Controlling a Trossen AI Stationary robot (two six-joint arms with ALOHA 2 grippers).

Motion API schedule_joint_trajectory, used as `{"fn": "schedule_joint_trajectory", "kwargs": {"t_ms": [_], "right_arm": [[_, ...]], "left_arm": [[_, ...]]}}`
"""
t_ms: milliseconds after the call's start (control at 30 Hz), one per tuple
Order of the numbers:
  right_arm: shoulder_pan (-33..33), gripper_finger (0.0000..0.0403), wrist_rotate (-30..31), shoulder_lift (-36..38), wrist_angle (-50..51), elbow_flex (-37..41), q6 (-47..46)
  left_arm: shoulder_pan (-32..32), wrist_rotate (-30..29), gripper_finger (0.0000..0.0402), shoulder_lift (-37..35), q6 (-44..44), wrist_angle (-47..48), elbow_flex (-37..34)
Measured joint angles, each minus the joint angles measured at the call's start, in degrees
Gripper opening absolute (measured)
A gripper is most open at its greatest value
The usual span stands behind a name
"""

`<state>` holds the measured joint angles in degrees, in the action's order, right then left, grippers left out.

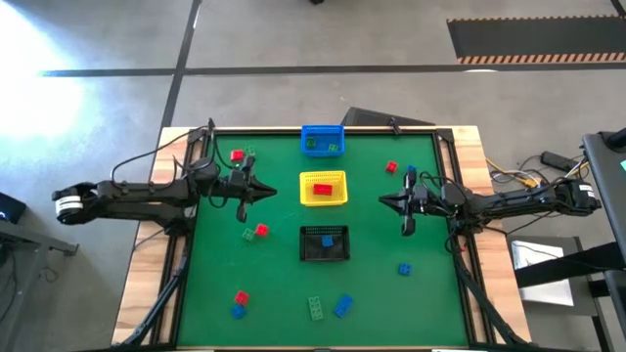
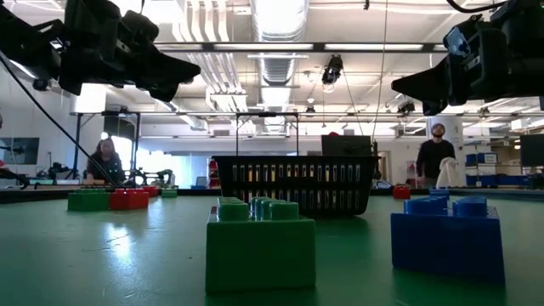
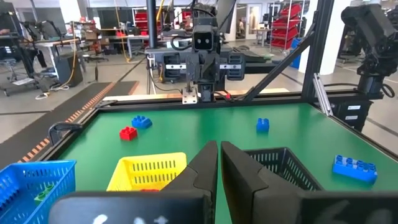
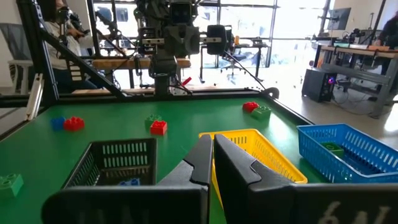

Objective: Sort & place blocks by color
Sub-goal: Put the green game piece into the blue bin

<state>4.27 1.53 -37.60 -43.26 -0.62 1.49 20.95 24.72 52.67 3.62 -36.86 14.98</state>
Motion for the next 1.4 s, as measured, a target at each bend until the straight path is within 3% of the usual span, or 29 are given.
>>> {"fn": "schedule_joint_trajectory", "kwargs": {"t_ms": [200, 600, 833, 1100, 1267, 1400], "right_arm": [[0.0, 0.0009, 0.0, 0.0, 0.0, 0.0, 0.0], [0.0, 0.0009, 0.0, 0.0, 0.0, 0.0, 0.0], [0.0, 0.0009, 0.0, 0.0, 0.0, 0.0, 0.0], [0.0, 0.0009, 0.0, 0.0, 0.0, 0.0, 0.0], [0.0, 0.0009, 0.0, 0.0, 0.0, 0.0, 0.0], [0.0, 0.0009, 0.0, 0.0, 0.0, 0.0, 0.0]], "left_arm": [[0.0, -0.1, 0.0003, -2.6, 0.4, 4.0, 0.1], [0.0, -5.3, 0.0003, -17.3, 3.1, 19.1, -0.1], [0.0, -6.0, 0.0003, -19.6, 4.0, 20.7, -0.3], [0.1, -20.6, 0.0003, -22.9, 5.8, 36.3, 4.9], [0.1, -23.5, 0.0003, -21.5, 3.3, 39.7, 6.3], [0.1, -30.3, 0.0003, -17.3, 1.4, 40.8, 6.0]]}}
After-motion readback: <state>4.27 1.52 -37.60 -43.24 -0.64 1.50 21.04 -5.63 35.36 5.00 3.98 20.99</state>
